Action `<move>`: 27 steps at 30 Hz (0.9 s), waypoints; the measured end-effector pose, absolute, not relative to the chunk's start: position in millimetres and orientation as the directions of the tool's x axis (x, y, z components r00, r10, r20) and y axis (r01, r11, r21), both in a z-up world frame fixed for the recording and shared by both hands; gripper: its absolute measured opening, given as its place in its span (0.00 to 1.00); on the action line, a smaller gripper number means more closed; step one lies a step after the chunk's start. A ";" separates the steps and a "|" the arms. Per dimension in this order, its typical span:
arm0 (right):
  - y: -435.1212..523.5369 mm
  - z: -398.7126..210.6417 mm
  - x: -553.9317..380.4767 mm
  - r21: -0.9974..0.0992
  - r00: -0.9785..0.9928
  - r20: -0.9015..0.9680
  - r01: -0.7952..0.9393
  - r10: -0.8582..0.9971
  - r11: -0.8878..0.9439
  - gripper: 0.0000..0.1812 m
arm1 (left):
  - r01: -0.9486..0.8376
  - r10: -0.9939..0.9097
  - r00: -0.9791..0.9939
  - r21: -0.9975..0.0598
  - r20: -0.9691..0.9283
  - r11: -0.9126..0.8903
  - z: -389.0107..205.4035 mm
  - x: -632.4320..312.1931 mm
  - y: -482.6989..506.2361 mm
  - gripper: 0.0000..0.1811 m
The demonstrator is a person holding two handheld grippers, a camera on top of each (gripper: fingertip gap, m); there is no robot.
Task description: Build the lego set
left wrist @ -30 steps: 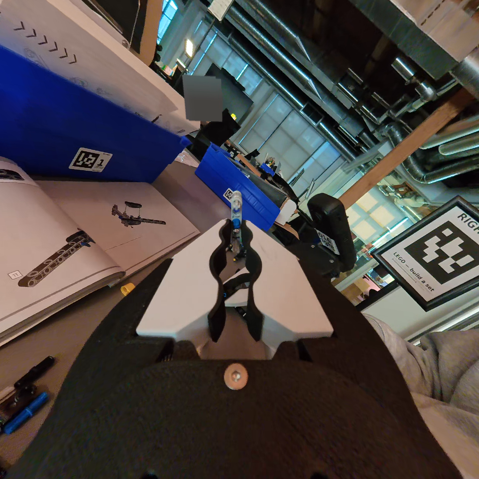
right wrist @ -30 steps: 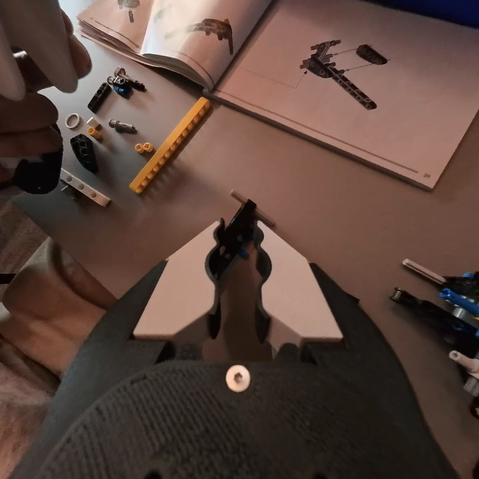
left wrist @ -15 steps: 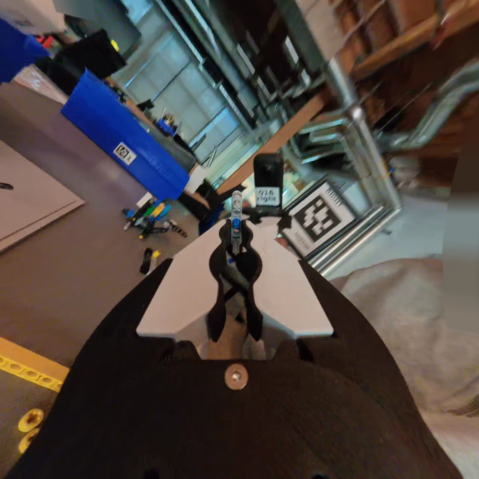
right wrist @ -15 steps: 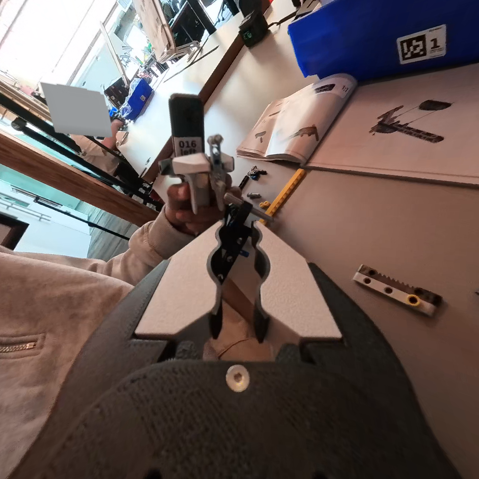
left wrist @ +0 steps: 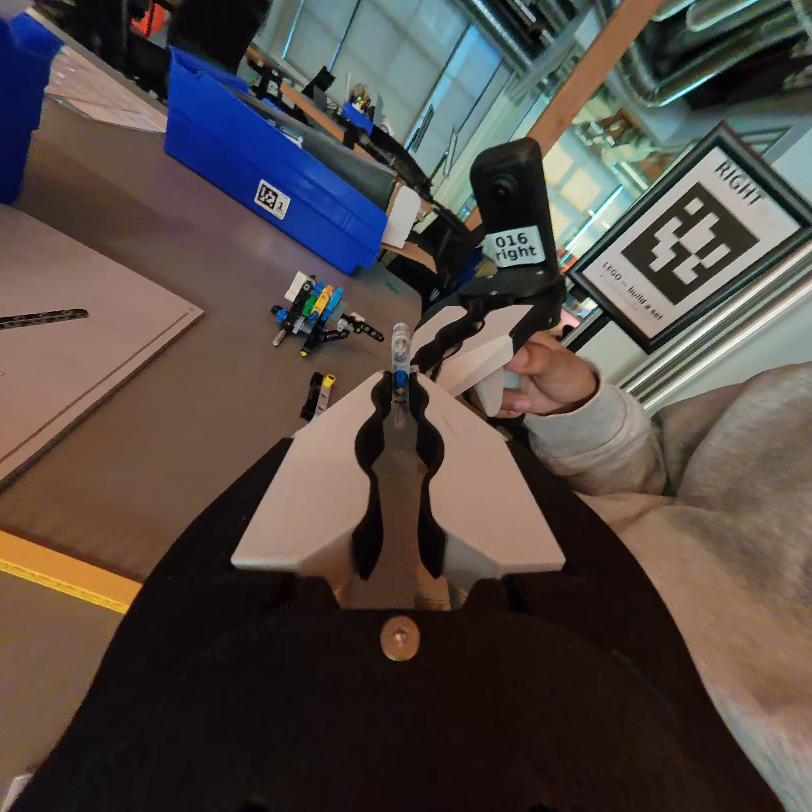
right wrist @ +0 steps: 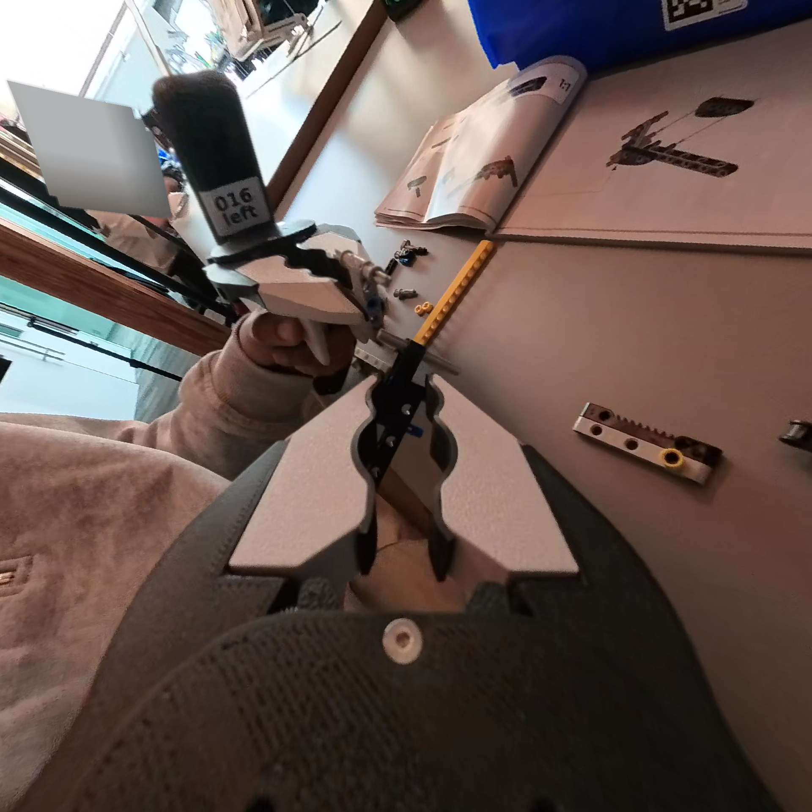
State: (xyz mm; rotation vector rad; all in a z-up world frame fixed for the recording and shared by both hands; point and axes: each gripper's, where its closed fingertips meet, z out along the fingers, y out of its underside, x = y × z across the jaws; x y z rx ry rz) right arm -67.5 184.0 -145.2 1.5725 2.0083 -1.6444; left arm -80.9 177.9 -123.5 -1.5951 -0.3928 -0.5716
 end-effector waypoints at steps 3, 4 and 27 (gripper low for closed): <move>185.6 -152.0 -68.3 -0.665 -0.459 -0.593 0.742 0.661 -0.081 0.09 | 0.537 -0.050 0.836 -0.833 0.547 -0.135 -129.2 -80.9 180.1 0.01; 186.1 -154.1 -68.5 -0.666 -0.460 -0.580 0.743 0.673 -0.067 0.09 | 0.526 -0.037 0.844 -0.839 0.536 -0.141 -130.9 -81.4 180.5 0.02; 191.1 -166.8 -60.4 -0.651 -0.456 -0.426 0.754 0.781 0.086 0.09 | 0.085 0.002 0.996 -0.979 0.087 -0.186 -137.6 -63.5 188.8 0.02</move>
